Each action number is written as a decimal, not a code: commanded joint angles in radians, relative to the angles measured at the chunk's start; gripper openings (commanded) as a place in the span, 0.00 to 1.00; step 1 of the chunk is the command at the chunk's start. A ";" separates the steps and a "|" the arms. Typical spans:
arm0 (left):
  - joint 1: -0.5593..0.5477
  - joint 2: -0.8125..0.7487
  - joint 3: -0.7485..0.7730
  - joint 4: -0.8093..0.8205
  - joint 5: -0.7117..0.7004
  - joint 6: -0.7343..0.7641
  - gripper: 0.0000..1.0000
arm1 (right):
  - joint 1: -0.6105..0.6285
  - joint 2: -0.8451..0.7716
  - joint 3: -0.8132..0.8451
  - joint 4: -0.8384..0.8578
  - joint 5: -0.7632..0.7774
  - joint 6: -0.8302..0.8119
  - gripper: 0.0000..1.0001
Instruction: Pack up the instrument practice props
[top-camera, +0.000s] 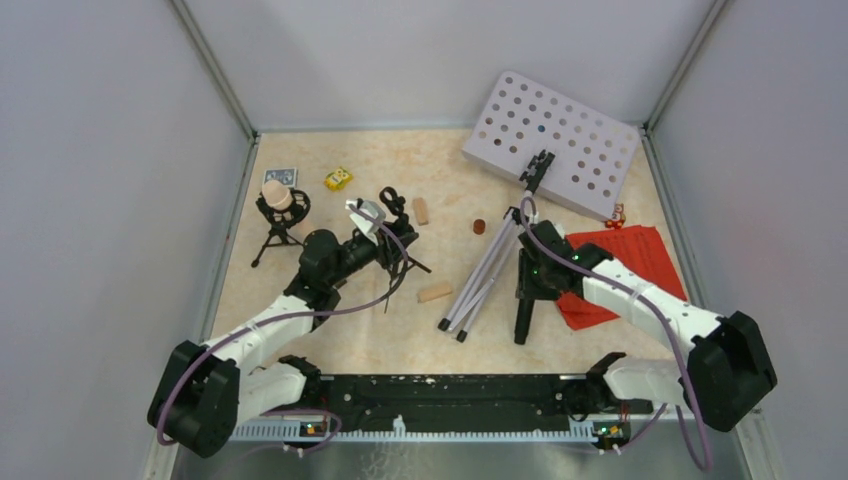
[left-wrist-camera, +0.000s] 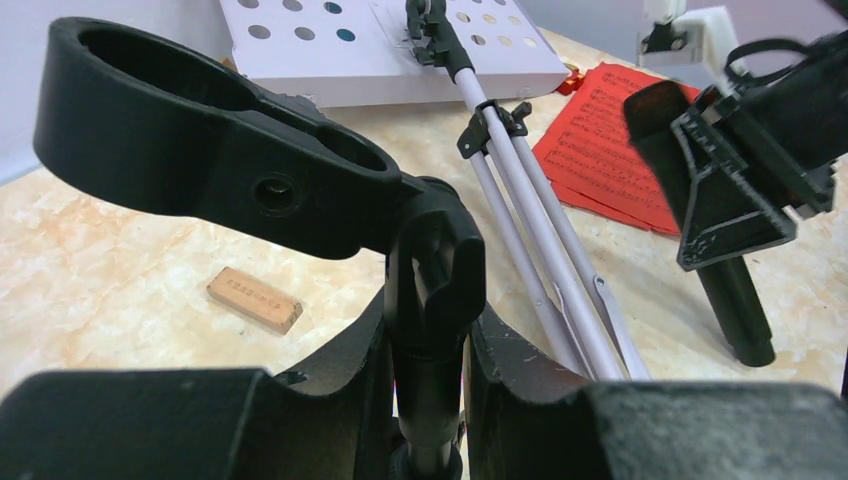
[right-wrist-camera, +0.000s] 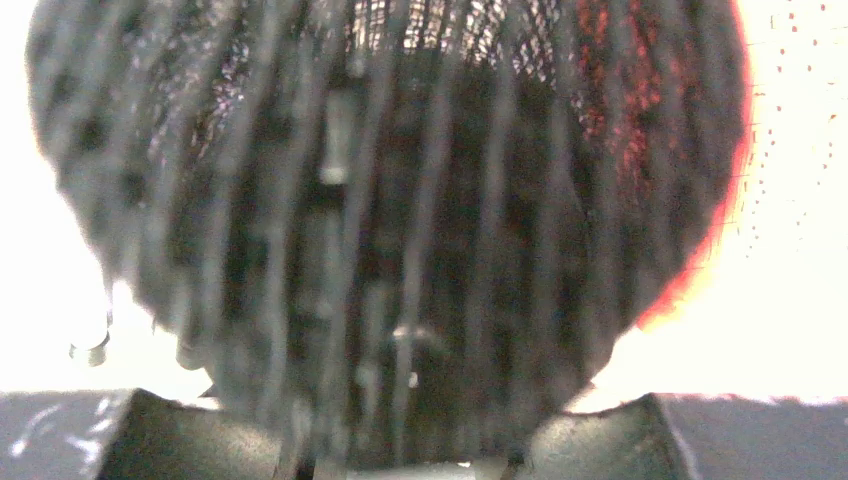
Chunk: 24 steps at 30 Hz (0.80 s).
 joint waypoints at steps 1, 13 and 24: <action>-0.003 -0.032 0.055 0.054 0.005 0.015 0.00 | -0.019 0.056 -0.054 0.200 0.036 0.029 0.11; -0.003 0.014 0.069 0.087 -0.019 0.022 0.01 | -0.045 0.214 -0.094 0.362 0.048 0.014 0.44; 0.008 0.243 0.160 0.257 0.017 0.067 0.06 | -0.045 0.000 -0.057 0.210 0.040 -0.021 0.73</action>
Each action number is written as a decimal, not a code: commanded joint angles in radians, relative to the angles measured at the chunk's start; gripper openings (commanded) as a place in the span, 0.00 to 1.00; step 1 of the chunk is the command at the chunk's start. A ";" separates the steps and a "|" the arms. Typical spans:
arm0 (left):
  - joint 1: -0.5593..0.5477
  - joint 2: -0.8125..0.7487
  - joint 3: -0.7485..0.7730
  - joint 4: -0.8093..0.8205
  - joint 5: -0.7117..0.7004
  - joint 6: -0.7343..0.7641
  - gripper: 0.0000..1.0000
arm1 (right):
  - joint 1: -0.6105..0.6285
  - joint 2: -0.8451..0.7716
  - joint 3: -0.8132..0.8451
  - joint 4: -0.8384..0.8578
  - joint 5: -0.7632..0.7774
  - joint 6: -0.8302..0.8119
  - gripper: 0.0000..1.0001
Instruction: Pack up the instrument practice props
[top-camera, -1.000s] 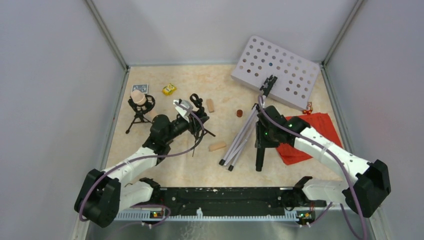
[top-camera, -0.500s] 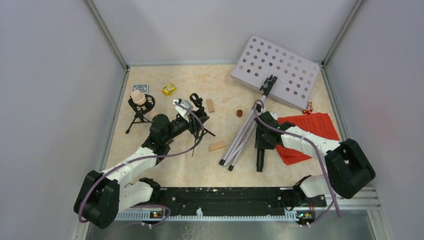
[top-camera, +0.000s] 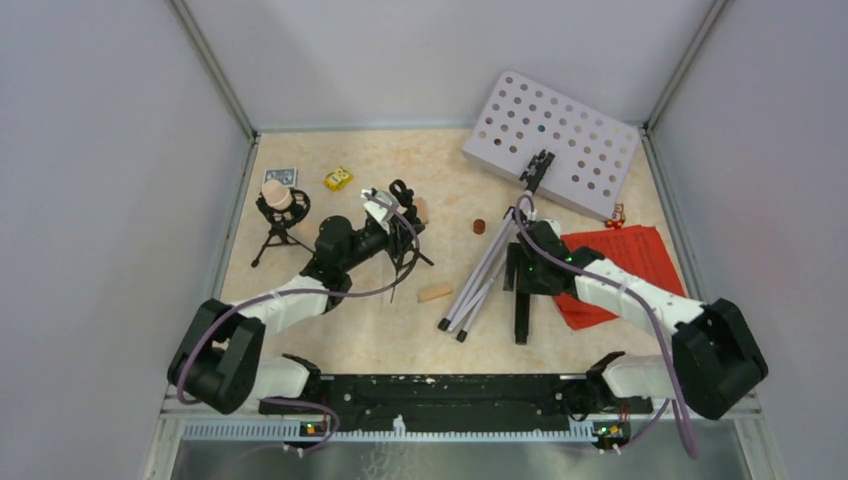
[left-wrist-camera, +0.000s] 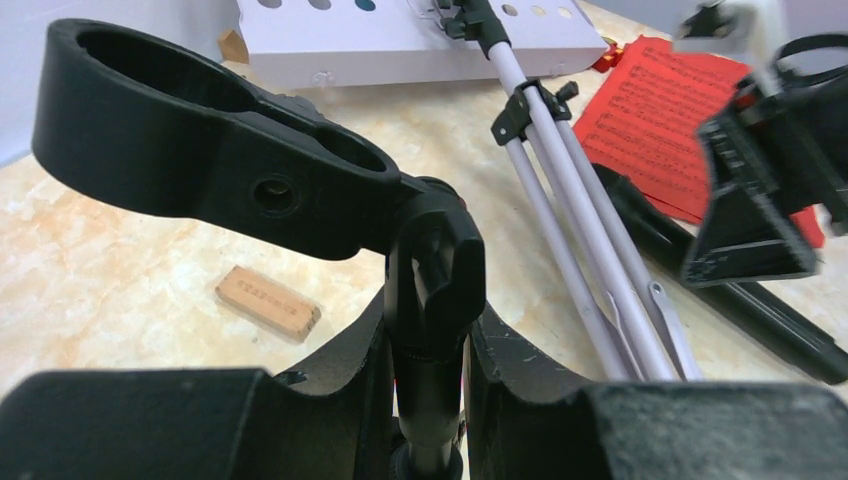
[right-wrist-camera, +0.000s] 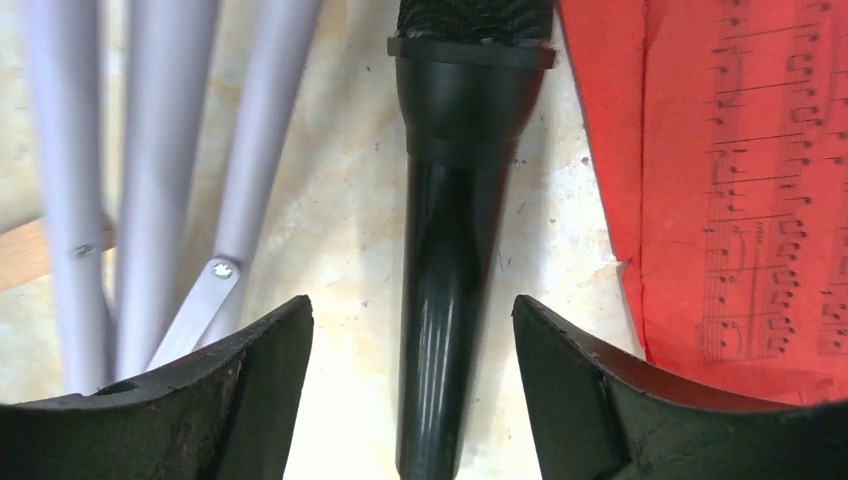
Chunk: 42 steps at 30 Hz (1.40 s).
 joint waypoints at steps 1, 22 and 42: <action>0.005 0.097 0.130 0.196 0.041 0.068 0.00 | -0.009 -0.157 0.046 -0.068 0.011 -0.016 0.73; 0.106 0.918 0.777 0.700 0.206 -0.077 0.06 | -0.008 -0.443 0.006 -0.178 0.017 -0.041 0.73; 0.077 0.988 0.680 0.854 0.281 -0.228 0.25 | -0.009 -0.455 -0.008 -0.183 -0.005 -0.041 0.72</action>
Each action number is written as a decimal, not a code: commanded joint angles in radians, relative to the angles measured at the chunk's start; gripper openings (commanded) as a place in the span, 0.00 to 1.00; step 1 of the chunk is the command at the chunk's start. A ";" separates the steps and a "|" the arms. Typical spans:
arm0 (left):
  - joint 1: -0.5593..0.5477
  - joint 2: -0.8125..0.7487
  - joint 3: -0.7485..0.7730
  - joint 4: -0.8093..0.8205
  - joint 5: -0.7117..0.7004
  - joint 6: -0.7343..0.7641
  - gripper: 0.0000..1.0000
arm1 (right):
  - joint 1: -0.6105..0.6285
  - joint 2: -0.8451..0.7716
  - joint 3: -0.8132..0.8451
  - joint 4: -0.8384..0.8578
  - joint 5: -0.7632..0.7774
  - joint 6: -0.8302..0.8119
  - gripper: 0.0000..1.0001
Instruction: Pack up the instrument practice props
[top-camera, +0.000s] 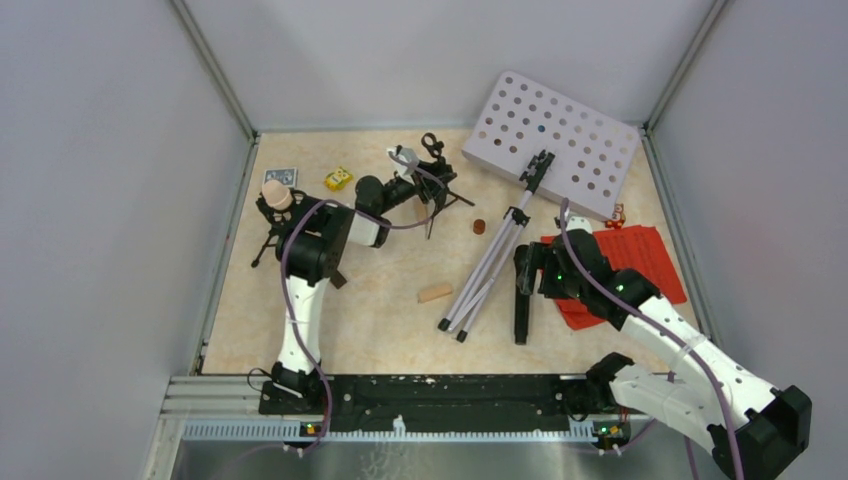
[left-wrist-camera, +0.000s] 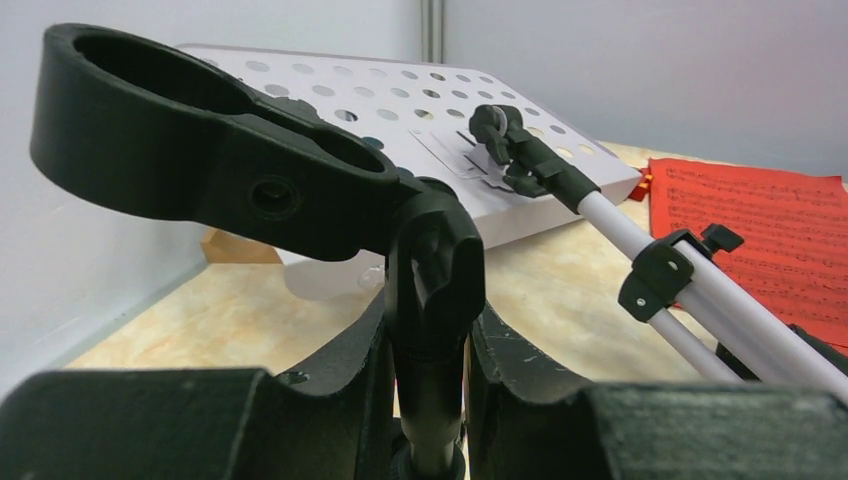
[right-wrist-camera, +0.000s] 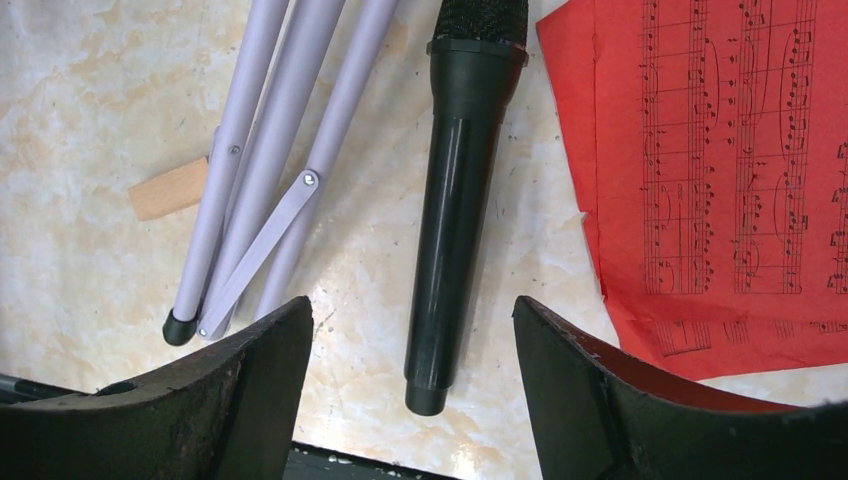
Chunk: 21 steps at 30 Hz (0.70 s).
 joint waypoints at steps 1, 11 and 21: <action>-0.008 0.011 -0.018 0.155 0.005 -0.040 0.32 | -0.009 -0.011 -0.007 0.004 0.000 -0.009 0.72; -0.007 -0.130 -0.215 0.091 -0.104 0.004 0.99 | -0.007 -0.023 0.010 0.015 -0.004 0.000 0.72; -0.043 -0.425 -0.496 -0.080 -0.293 0.050 0.99 | -0.009 0.010 0.030 0.049 -0.019 -0.022 0.72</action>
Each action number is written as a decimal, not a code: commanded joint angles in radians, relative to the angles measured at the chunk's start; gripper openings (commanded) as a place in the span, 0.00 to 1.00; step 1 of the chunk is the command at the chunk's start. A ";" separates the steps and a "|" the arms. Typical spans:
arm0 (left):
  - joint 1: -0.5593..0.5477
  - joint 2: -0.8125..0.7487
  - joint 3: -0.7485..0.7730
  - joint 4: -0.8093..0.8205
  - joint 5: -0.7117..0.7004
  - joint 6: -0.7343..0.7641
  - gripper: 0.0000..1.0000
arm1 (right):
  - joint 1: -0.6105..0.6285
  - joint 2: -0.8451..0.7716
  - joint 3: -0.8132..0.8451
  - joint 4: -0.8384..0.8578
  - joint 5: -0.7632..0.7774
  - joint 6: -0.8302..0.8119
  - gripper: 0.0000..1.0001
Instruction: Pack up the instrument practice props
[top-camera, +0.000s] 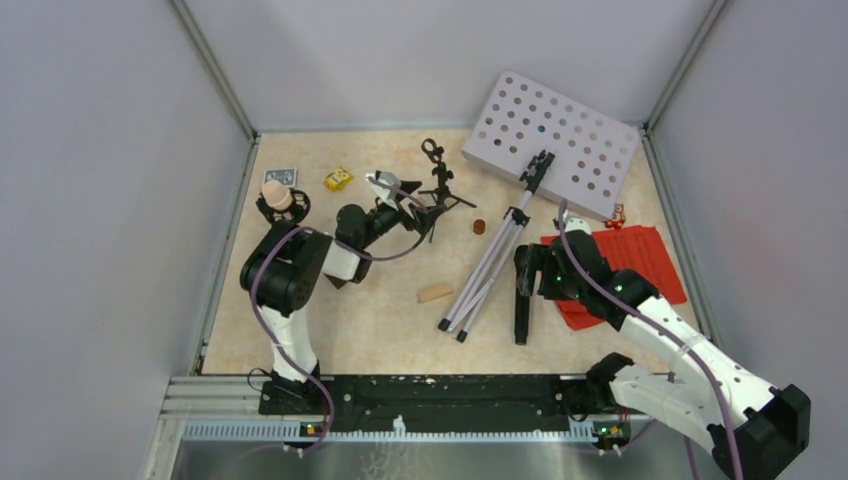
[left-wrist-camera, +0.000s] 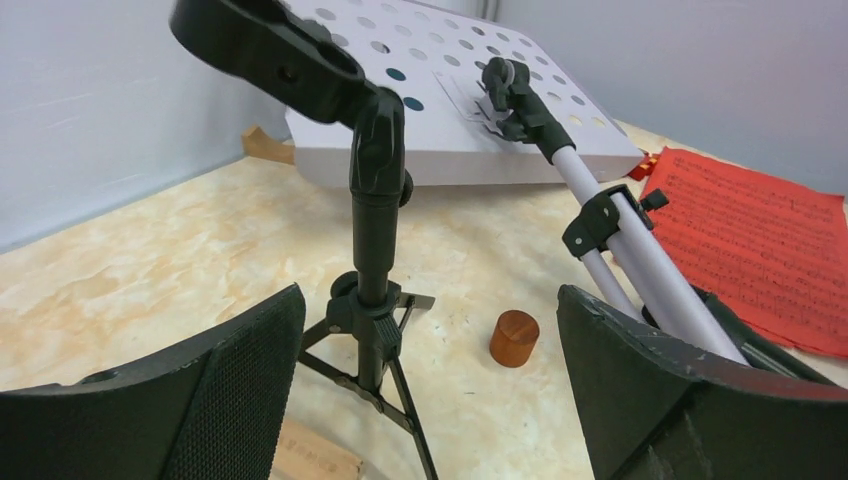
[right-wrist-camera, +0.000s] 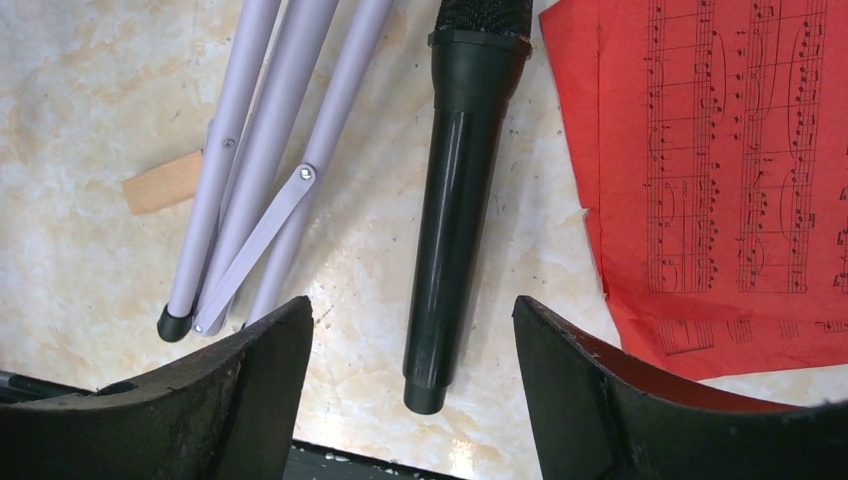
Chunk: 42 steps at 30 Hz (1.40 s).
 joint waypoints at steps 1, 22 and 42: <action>-0.036 -0.194 -0.076 -0.154 -0.150 0.045 0.99 | -0.009 0.013 0.040 0.052 -0.014 -0.021 0.72; -0.168 -1.085 0.208 -1.434 -0.990 -0.065 0.99 | -0.009 0.023 0.064 0.429 -0.248 -0.029 0.72; 0.688 -0.789 0.526 -1.834 -0.536 -0.396 0.99 | -0.008 0.067 0.096 0.360 -0.287 -0.031 0.70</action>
